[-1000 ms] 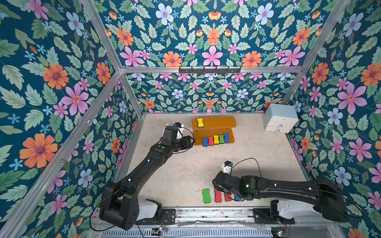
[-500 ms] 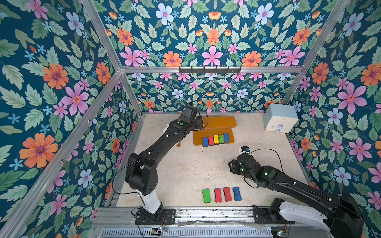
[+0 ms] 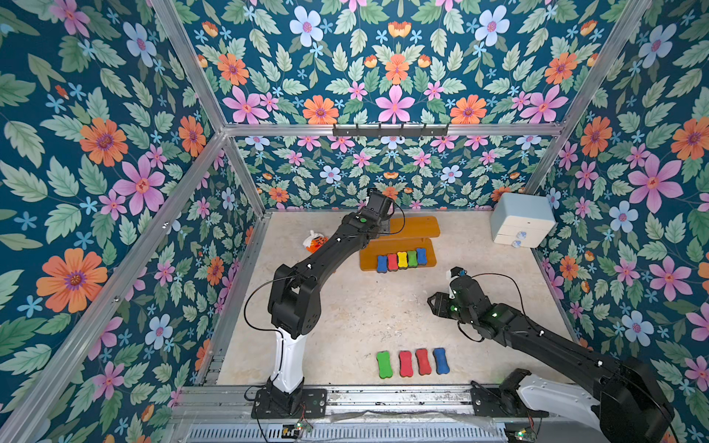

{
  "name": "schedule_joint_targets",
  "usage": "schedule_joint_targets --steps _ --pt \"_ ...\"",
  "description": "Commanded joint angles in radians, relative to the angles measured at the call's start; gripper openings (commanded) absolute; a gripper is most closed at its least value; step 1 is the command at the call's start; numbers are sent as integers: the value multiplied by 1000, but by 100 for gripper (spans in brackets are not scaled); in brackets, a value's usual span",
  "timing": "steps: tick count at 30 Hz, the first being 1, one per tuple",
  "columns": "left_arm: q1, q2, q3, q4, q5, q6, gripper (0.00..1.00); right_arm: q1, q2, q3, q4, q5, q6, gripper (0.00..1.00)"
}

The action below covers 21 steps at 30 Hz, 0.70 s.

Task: Remove the whiteboard erasers from the shelf
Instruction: Pick up the whiteboard eraser from the shelf.

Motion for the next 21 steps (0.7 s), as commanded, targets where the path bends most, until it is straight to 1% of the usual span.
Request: schedule_joint_targets --steps 1,5,8,12,21 --pt "-1 12 8 -13 -49 2 64 -13 1 -2 26 -35 -22 51" --pt "-1 21 8 -9 -57 -1 64 -18 4 3 26 -40 -23 52" --pt "-1 32 10 -6 -42 -1 64 -16 7 3 28 -44 -19 51" --pt "-1 43 11 -8 -42 -17 59 -17 8 4 30 -50 -12 51" --pt "0 59 11 -12 -57 -33 54 -17 1 3 26 -60 2 51"
